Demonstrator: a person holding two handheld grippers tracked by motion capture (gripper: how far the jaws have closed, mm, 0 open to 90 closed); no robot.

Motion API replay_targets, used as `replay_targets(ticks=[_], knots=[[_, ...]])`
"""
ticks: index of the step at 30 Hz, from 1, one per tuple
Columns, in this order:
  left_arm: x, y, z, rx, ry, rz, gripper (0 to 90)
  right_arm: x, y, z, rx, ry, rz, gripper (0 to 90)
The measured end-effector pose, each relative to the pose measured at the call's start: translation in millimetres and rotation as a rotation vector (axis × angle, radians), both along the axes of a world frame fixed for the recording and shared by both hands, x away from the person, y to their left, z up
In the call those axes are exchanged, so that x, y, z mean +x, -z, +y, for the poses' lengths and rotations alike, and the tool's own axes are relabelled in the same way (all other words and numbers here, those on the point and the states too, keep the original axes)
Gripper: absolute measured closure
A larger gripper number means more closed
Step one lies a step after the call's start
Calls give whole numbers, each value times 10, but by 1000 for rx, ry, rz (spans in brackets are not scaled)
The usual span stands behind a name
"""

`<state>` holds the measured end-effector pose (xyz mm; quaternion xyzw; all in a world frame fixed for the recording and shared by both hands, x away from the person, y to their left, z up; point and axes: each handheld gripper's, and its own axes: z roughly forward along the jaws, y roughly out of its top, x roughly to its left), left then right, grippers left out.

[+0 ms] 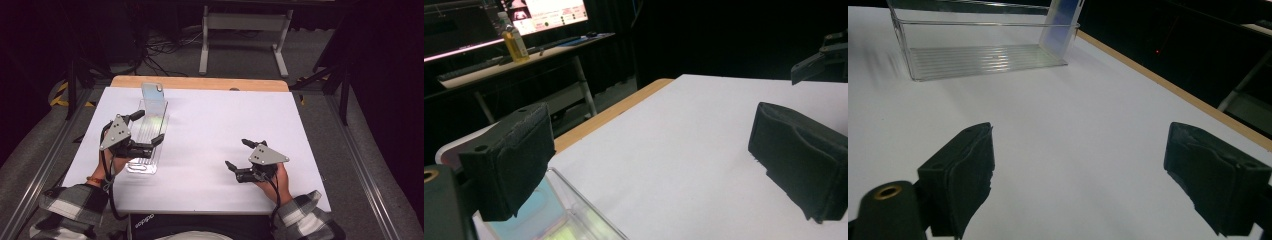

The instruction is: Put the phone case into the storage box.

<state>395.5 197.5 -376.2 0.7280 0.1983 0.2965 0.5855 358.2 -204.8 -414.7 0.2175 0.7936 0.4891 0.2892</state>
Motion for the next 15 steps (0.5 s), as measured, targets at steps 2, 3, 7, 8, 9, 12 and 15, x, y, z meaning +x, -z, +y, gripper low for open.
replay_targets(ticks=[2, 3, 7, 8, 9, 12, 15], knots=[[-15, -1, -17, 3, 4, -3, 52, 0, 0, 1, 0, 0, 0, 132], [-18, 1, -22, 4, 6, -2, 52, -1, -1, 1, 0, 0, -1, 132], [-28, 7, -38, 6, 12, 1, 52, -3, -4, -1, 2, -1, -3, 132], [-32, 8, -44, 5, 12, 0, 52, -4, -5, -1, 2, -2, -4, 132], [-34, 9, -47, 3, 13, -1, 52, -4, -5, -1, 2, -2, -4, 132], [-45, 14, -63, 5, 16, 0, 52, -7, -7, 3, -1, -3, -6, 132], [-57, 23, -83, 8, 22, 0, 53, -13, -10, 5, -1, -6, -8, 134]])
